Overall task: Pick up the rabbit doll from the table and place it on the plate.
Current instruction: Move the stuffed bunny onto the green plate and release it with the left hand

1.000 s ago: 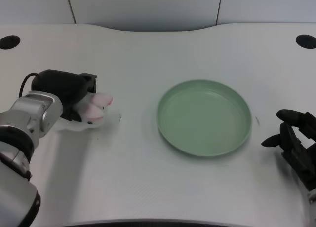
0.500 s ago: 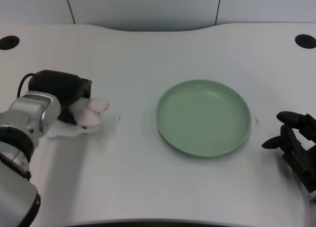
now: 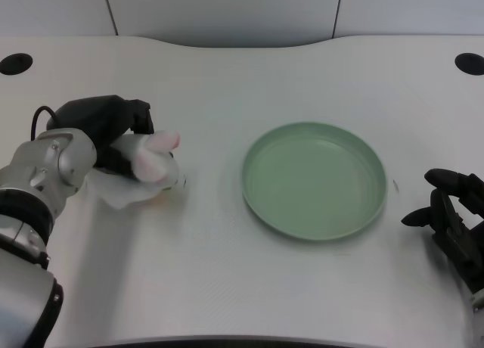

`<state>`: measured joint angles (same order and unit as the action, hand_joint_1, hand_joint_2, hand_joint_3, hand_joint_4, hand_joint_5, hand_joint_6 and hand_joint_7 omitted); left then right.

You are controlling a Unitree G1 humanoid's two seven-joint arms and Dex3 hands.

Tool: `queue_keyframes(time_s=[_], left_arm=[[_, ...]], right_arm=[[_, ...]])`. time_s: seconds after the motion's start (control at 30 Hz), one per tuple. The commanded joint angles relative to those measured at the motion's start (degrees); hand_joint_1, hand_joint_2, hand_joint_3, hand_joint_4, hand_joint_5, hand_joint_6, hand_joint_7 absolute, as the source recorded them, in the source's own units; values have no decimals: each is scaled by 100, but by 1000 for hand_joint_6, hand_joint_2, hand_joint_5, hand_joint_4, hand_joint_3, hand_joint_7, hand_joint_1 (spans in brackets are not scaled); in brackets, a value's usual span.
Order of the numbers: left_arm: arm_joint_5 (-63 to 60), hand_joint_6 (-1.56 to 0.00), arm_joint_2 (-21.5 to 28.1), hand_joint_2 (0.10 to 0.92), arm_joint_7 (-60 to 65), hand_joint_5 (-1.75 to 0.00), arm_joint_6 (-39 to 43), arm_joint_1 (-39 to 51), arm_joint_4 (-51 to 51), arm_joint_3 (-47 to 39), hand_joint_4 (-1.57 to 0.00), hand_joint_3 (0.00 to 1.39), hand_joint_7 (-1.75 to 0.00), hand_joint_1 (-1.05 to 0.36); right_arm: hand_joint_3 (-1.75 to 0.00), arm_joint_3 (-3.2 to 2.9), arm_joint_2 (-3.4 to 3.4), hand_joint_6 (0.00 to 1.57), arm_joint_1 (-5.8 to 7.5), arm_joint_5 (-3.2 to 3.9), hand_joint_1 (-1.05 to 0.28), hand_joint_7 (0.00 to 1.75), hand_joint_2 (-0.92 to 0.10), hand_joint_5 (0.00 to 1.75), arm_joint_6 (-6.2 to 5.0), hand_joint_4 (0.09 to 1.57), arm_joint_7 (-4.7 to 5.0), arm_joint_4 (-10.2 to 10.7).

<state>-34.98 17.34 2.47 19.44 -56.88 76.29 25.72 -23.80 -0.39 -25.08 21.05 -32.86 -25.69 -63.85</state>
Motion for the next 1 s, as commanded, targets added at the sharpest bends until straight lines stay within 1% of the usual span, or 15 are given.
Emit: queue_keyframes(time_s=[0.03,0.13,0.23,0.3,0.4,0.47,0.5,0.63,0.67,0.7,0.77,0.8,0.87,0.93,1.0], left_arm=[[172,-946,-27,921,-138,-1739,139,-252,-100,-163,-753,272,-1746,-149],[203,-928,-112,921,-167,-1746,195,-411,-168,-193,-751,254,-1746,-139],[201,-908,-153,921,-177,-1746,223,-482,-194,-191,-744,241,-1746,-136],[155,-901,-267,921,-110,-1746,297,-585,-231,-146,-745,241,-1746,-112],[162,-886,-434,921,-148,-1744,379,-721,-254,-139,-743,271,-1746,-64],[194,-857,-534,921,-197,-1733,393,-779,-253,-161,-718,267,-1746,-54],[204,-859,-597,921,-210,-1734,400,-805,-253,-167,-717,275,-1746,-52],[206,-908,-789,918,-153,-1746,437,-843,-239,-167,-722,315,-1746,-23],[160,-910,-905,918,-131,-1746,390,-880,-239,-117,-721,314,-1746,-22],[122,-871,-1005,920,-112,-1675,359,-912,-237,-74,-699,320,-1746,-22],[101,-843,-1187,921,-106,-1645,323,-957,-226,-37,-697,340,-1746,2],[95,-848,-1262,921,-97,-1683,312,-975,-217,-24,-693,353,-1746,7],[76,-847,-1416,921,-59,-1731,250,-1015,-195,15,-690,389,-1746,18],[67,-852,-1489,921,-42,-1743,198,-1038,-182,36,-700,388,-1746,24],[68,-859,-1659,921,-9,-1745,158,-1077,-158,48,-710,394,-1746,27]], right_arm=[[-704,32,-126,885,-53,-77,-220,685,-676,1187,8,903,86,-57],[-689,18,-157,886,-111,-57,-232,671,-677,1201,-1,898,-9,-142],[-604,15,-169,894,-146,-58,-250,639,-716,1186,26,899,-9,-190],[-566,22,-159,894,-171,-62,-245,626,-736,1173,82,901,18,-196],[-400,4,-170,916,-214,-49,-236,576,-826,1106,118,935,-16,-268],[-377,10,-154,932,-239,-75,-231,570,-839,1107,123,947,70,-294],[-371,11,-142,939,-246,-79,-232,567,-839,1108,125,949,84,-302],[-361,37,-121,970,-252,-148,-233,536,-837,1104,124,961,176,-311],[-362,40,-106,974,-242,-149,-232,530,-837,1103,102,963,136,-307],[-364,27,-92,960,-236,-126,-226,519,-837,1098,87,949,55,-313],[-370,-2,-63,947,-237,-83,-220,511,-836,1101,88,939,-69,-321],[-368,0,-56,948,-238,-96,-224,510,-834,1102,79,937,-72,-323],[-354,23,-47,949,-235,-159,-238,501,-839,1089,52,937,-13,-338],[-335,33,-40,955,-231,-199,-250,492,-850,1074,35,945,26,-345],[-322,73,-25,957,-219,-260,-254,491,-863,1079,-25,937,21,-341]])
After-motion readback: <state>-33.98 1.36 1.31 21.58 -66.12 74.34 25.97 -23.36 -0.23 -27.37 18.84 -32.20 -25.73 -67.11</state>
